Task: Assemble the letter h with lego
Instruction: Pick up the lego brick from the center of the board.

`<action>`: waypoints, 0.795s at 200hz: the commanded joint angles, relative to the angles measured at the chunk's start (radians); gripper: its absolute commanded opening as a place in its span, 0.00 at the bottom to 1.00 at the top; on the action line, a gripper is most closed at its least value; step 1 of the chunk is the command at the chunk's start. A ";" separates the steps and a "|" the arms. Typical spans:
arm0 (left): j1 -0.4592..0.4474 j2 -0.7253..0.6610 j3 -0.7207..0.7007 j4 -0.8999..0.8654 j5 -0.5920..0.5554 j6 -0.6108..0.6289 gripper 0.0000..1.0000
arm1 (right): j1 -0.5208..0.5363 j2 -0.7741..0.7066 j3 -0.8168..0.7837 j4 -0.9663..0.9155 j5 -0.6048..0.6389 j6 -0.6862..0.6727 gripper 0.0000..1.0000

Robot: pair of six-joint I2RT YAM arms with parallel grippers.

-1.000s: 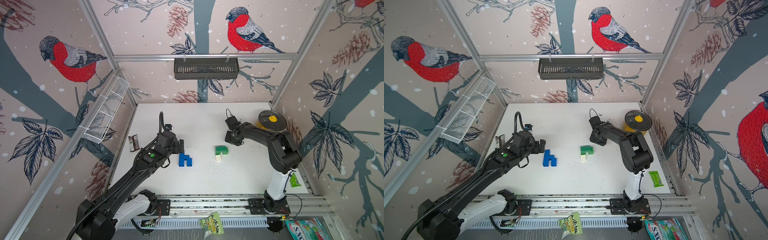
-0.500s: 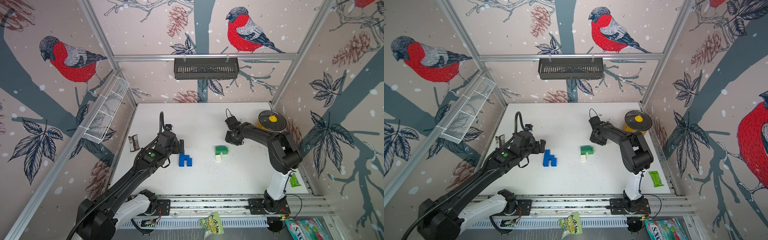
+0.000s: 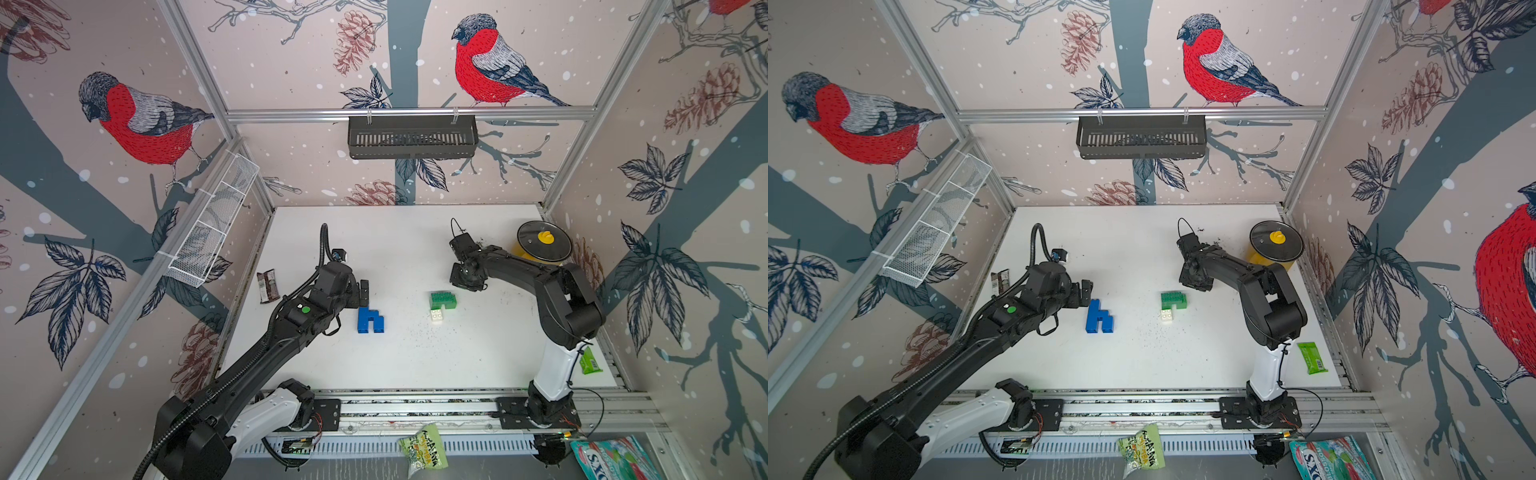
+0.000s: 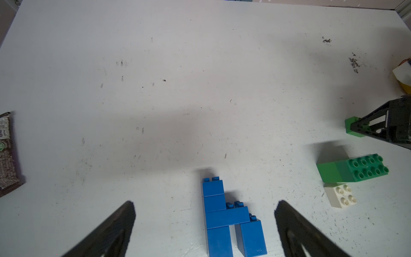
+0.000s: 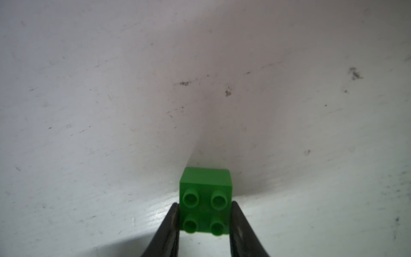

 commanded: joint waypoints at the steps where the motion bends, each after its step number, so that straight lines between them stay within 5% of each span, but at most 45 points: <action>1: 0.002 0.001 0.000 0.001 -0.003 0.010 0.98 | 0.001 -0.013 -0.010 0.002 0.005 -0.017 0.35; 62: 0.001 0.001 0.001 0.001 -0.003 0.010 0.98 | 0.001 -0.033 -0.033 0.006 -0.002 -0.041 0.27; 121: 0.002 -0.002 0.001 -0.001 -0.006 0.010 0.98 | 0.014 -0.081 -0.049 -0.008 0.001 -0.055 0.07; 159: 0.001 -0.005 0.001 0.000 -0.006 0.011 0.98 | 0.047 -0.127 -0.048 -0.037 0.012 -0.058 0.08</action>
